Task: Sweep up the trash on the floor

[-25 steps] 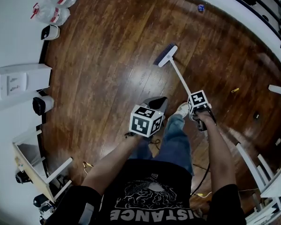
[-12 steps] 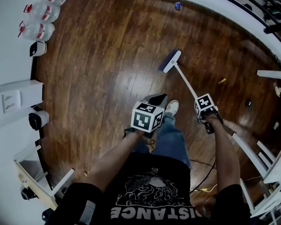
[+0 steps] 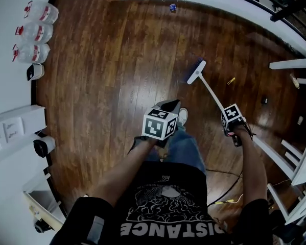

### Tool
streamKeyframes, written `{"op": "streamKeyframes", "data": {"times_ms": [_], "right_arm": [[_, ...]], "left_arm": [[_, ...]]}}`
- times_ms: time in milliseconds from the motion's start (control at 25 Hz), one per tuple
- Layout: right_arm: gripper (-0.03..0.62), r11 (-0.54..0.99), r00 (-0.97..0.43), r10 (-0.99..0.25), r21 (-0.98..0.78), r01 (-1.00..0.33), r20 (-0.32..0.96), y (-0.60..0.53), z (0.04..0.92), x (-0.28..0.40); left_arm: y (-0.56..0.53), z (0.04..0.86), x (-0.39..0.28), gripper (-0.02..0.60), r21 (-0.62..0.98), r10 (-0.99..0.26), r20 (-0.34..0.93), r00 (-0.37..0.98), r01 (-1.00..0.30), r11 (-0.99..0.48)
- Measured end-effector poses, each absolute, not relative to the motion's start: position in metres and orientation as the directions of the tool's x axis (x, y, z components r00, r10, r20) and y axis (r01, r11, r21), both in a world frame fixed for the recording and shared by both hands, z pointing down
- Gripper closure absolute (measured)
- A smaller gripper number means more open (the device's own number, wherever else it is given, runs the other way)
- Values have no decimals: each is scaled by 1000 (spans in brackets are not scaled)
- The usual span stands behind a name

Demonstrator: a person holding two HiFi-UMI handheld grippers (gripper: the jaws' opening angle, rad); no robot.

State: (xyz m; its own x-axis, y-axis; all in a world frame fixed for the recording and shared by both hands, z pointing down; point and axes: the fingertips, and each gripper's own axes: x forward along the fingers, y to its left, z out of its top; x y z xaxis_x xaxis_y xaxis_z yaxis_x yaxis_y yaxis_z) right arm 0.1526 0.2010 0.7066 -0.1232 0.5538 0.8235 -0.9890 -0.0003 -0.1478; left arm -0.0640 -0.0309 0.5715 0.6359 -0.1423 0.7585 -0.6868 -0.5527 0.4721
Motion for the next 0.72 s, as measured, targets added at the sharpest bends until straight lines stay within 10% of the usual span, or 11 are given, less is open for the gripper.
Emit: {"op": "streamKeyframes", "data": {"times_ms": [720], "right_arm": [[594, -135, -143, 593, -77, -988, 792, 258, 680, 244]], "left_arm": [[-28, 565, -2, 575, 460, -85, 765, 639, -633, -622]]}}
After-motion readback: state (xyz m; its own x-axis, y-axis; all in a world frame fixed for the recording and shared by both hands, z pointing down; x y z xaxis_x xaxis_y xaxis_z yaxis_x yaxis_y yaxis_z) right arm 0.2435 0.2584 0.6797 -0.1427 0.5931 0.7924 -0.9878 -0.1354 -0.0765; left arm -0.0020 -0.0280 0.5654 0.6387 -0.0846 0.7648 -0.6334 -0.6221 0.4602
